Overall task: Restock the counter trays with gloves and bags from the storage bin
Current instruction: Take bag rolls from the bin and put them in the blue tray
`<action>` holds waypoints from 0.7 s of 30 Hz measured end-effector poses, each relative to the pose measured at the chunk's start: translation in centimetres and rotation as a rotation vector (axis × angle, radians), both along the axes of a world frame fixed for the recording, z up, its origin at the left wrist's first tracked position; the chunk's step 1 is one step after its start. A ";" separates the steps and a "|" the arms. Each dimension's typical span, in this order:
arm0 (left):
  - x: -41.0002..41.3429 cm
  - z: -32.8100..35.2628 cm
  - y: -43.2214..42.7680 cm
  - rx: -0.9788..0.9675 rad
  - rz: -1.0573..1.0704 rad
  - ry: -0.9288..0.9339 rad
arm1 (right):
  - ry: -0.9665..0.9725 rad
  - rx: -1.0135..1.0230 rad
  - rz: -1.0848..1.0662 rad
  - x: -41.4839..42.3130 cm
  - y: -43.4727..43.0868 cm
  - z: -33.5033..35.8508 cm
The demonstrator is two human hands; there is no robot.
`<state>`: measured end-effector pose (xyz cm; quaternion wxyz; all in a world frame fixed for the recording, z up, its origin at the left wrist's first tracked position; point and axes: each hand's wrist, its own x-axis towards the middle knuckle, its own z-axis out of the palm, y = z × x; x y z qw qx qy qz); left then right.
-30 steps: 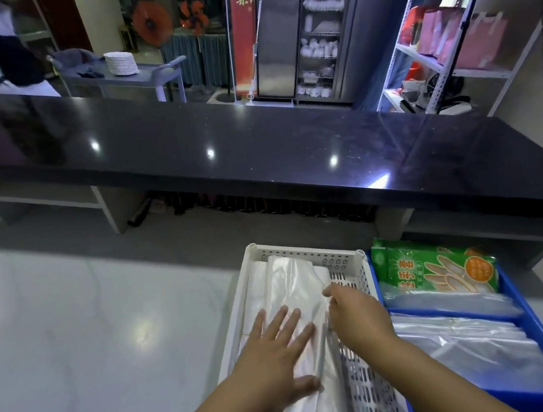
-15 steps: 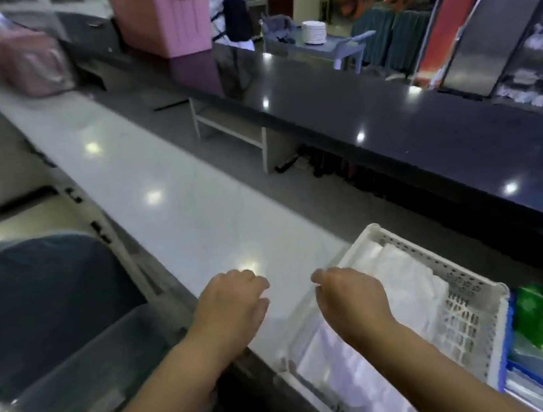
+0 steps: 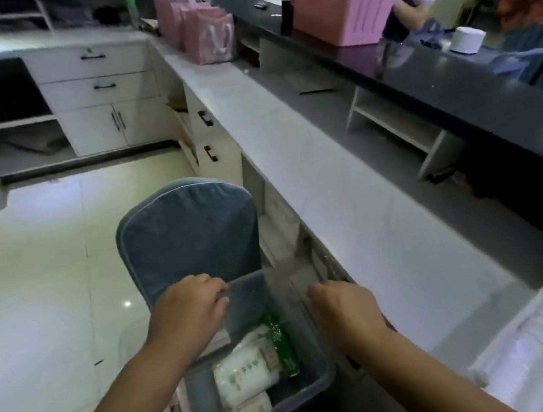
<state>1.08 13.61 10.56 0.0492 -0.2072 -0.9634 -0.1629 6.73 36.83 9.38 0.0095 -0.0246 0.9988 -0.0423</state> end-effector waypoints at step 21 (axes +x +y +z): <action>-4.0 -13.8 -14.4 -0.065 0.199 -0.409 | -0.598 0.057 0.100 -9.4 -10.5 -20.2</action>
